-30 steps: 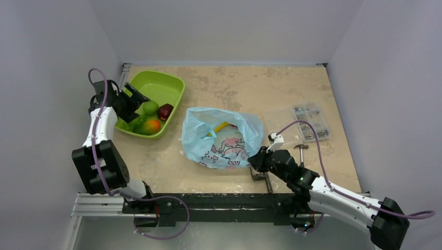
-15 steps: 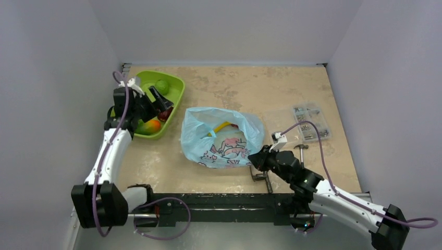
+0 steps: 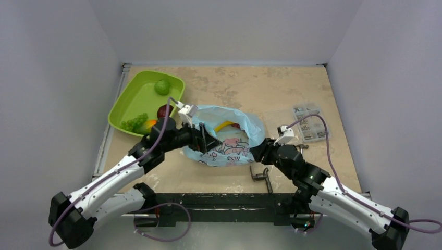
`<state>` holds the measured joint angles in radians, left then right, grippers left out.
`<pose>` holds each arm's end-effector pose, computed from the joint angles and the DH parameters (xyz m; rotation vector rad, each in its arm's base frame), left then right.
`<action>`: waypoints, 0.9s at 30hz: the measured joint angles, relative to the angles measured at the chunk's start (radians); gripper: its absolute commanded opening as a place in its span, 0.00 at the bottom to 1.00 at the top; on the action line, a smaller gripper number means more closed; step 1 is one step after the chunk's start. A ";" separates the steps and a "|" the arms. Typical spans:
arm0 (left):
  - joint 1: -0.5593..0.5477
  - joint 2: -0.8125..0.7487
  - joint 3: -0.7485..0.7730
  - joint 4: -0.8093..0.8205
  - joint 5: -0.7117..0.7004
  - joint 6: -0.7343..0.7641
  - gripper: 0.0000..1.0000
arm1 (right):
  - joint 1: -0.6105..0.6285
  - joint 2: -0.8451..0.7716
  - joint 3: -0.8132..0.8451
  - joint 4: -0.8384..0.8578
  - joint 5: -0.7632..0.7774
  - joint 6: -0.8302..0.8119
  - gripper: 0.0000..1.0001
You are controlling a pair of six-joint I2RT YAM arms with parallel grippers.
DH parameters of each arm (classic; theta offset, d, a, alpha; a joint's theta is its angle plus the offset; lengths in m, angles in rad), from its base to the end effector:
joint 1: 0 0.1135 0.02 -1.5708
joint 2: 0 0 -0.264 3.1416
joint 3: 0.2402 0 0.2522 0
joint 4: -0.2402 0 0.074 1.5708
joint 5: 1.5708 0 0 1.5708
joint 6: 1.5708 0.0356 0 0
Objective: Take the fake fruits out of the plastic bag
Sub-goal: Adjust the plastic bag at the center of the board.
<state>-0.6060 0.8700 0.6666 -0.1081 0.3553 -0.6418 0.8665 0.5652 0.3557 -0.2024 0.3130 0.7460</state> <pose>0.1606 -0.1264 0.2917 0.2286 2.0292 -1.1569 0.1042 0.1057 0.2194 0.0869 2.0357 0.7358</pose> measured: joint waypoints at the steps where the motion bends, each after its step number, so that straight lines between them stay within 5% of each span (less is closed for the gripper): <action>1: -0.061 0.026 -0.002 0.022 -0.021 -0.002 0.85 | 0.000 0.008 0.014 -0.010 0.019 0.002 0.72; 4: -0.186 0.138 -0.002 0.091 -0.065 -0.002 0.84 | 0.002 0.056 0.052 -0.034 0.071 0.011 0.97; 13: -0.287 0.483 0.022 0.056 -0.246 -0.016 0.83 | 0.003 0.364 0.153 -0.090 0.222 0.059 0.93; 20: -0.288 0.454 -0.121 0.062 -0.316 -0.089 0.83 | 0.003 0.455 0.146 -0.087 0.284 0.127 0.47; 24: -0.292 0.330 -0.229 0.076 -0.358 -0.134 0.86 | 0.003 0.434 0.139 -0.049 0.306 0.112 0.09; 27: -0.292 0.238 -0.279 0.044 -0.386 -0.144 0.87 | 0.003 0.420 0.130 0.002 0.294 0.069 0.00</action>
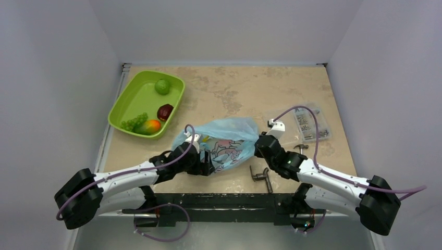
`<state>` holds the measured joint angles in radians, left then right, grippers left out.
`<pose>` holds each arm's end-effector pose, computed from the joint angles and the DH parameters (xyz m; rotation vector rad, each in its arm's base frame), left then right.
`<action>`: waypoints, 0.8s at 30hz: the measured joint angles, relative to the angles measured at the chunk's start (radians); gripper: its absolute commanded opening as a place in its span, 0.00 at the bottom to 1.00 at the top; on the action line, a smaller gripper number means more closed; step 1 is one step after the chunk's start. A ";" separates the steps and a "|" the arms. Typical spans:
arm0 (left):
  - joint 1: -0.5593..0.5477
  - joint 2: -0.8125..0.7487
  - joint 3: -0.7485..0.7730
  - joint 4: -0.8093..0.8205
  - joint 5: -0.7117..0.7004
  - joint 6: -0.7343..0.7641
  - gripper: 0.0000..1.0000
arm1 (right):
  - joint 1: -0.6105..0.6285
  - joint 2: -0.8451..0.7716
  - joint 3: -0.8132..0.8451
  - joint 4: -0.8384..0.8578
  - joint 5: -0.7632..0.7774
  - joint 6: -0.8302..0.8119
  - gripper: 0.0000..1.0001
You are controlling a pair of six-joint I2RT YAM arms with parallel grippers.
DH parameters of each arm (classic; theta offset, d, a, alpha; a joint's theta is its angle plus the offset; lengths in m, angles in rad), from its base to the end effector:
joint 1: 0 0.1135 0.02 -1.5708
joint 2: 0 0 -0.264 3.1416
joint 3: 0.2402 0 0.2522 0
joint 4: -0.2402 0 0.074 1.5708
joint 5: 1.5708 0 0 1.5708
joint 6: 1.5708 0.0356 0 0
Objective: Take the fake fruits out of the plastic bag
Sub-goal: Adjust the plastic bag at the center of the board.
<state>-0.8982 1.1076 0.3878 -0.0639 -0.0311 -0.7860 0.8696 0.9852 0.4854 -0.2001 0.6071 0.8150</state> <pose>0.1276 -0.1584 0.1560 0.1238 2.4906 -0.7466 0.1425 0.1373 0.2023 0.2510 2.1277 0.2939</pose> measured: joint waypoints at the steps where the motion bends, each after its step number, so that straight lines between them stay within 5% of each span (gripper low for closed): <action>1: 0.000 -0.026 -0.009 -0.016 -0.002 0.002 0.87 | 0.000 -0.002 -0.003 0.020 -0.008 -0.019 0.00; 11: 0.000 -0.002 0.203 -0.051 0.070 0.051 0.82 | 0.000 -0.089 -0.068 0.115 -0.145 -0.106 0.00; 16: 0.000 0.158 0.359 0.032 0.083 0.069 0.50 | 0.000 -0.142 -0.068 0.099 -0.159 -0.108 0.00; 21: 0.000 0.344 0.443 0.076 0.047 0.040 0.33 | 0.000 -0.180 -0.068 0.081 -0.158 -0.108 0.00; 24: 0.000 0.410 0.443 0.112 0.021 -0.022 0.31 | 0.000 -0.181 -0.068 0.076 -0.158 -0.108 0.00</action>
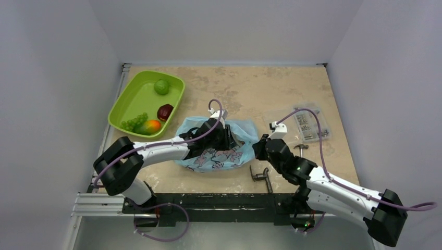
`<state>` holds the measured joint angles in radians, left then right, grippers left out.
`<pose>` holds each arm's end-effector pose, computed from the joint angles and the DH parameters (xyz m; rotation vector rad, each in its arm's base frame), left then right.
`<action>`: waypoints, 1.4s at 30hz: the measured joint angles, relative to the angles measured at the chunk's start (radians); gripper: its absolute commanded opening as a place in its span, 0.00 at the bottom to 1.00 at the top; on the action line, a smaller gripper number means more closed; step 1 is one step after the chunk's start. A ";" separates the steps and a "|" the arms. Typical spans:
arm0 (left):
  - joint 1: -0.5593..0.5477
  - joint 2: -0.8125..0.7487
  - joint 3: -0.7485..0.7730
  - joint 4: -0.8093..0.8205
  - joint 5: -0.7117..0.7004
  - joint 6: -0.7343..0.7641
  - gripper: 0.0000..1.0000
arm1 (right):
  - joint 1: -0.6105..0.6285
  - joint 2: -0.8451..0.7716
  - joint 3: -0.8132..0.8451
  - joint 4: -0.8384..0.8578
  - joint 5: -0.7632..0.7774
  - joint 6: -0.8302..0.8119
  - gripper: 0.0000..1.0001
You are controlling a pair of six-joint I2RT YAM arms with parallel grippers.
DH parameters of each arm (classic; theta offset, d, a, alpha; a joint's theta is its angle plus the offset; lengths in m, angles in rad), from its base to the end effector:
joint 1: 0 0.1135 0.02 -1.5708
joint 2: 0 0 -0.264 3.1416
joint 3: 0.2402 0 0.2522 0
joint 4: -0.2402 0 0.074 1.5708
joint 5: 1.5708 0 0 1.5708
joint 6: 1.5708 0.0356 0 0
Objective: Take the fake fruits out of the plastic bag
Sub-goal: Adjust the plastic bag at the center of the board, then take out the fake fruit from the plastic bag.
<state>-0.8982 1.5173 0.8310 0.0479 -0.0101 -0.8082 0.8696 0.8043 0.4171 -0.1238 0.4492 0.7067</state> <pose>0.2005 -0.2512 0.2030 0.1007 2.3703 -0.8915 0.1272 0.1267 0.2149 0.1066 2.0644 0.5209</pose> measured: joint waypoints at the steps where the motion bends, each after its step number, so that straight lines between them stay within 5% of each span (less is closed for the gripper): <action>1: 0.000 0.017 -0.008 0.028 -0.008 -0.027 0.32 | 0.000 0.000 0.000 -0.005 0.000 0.000 0.00; 8: 0.000 0.113 -0.045 0.192 -0.072 -0.206 0.42 | 0.000 0.000 0.000 -0.021 0.000 0.000 0.00; 16: 0.000 0.220 -0.051 0.366 -0.154 -0.364 0.31 | 0.000 0.000 0.000 -0.022 0.000 0.000 0.00; 28: 0.000 0.269 -0.109 0.460 -0.266 -0.449 0.41 | 0.000 -0.019 0.000 -0.035 0.000 -0.001 0.00; 37: 0.000 0.380 -0.066 0.576 -0.278 -0.483 0.31 | 0.000 -0.020 0.000 -0.037 0.000 -0.005 0.00; 42: 0.000 0.430 -0.029 0.618 -0.292 -0.493 0.03 | 0.000 -0.020 0.000 -0.037 0.000 -0.008 0.00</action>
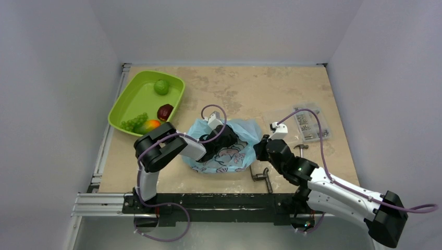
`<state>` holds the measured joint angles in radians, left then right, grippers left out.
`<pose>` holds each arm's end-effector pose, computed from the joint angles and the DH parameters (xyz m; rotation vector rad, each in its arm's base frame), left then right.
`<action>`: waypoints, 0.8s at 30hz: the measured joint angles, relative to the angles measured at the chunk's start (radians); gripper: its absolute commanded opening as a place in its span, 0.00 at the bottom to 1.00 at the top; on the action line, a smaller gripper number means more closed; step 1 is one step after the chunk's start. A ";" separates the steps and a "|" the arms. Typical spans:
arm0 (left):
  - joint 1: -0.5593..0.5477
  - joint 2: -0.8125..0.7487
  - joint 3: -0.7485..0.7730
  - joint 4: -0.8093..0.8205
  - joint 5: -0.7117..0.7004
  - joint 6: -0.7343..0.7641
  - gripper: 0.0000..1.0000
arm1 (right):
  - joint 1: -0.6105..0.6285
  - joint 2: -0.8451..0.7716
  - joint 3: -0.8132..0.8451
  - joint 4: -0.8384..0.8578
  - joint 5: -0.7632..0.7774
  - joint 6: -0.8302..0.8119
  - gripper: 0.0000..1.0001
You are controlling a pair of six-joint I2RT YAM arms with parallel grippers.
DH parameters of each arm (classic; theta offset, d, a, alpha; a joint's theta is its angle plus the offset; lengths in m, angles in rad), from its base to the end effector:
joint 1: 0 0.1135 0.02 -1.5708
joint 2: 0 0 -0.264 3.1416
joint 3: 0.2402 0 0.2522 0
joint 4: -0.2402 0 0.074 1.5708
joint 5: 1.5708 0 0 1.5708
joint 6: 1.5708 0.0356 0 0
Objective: Take the fake fruits out of the plastic bag
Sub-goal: Take out the fake fruit from the plastic bag.
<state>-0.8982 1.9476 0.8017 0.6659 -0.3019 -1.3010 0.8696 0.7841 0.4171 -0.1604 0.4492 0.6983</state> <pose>0.2379 -0.2817 0.1107 -0.6367 2.1073 -1.0338 0.1247 0.1237 0.2147 0.0934 2.0773 0.5032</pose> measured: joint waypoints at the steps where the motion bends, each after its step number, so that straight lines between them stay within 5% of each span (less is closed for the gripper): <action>1: 0.000 0.011 0.009 0.009 -0.003 0.000 0.00 | 0.000 0.000 0.000 0.000 0.000 0.000 0.00; 11: 0.005 -0.017 -0.017 0.128 0.027 0.045 0.00 | 0.000 -0.001 -0.001 -0.003 0.001 -0.001 0.00; 24: 0.005 -0.511 -0.161 -0.152 0.109 0.232 0.00 | 0.000 -0.108 -0.040 -0.010 0.025 0.005 0.00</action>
<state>-0.8928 1.4368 0.6411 0.5140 -0.1925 -1.0695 0.8696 0.6758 0.3771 -0.1707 0.4740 0.7029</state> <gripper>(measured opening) 0.009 0.004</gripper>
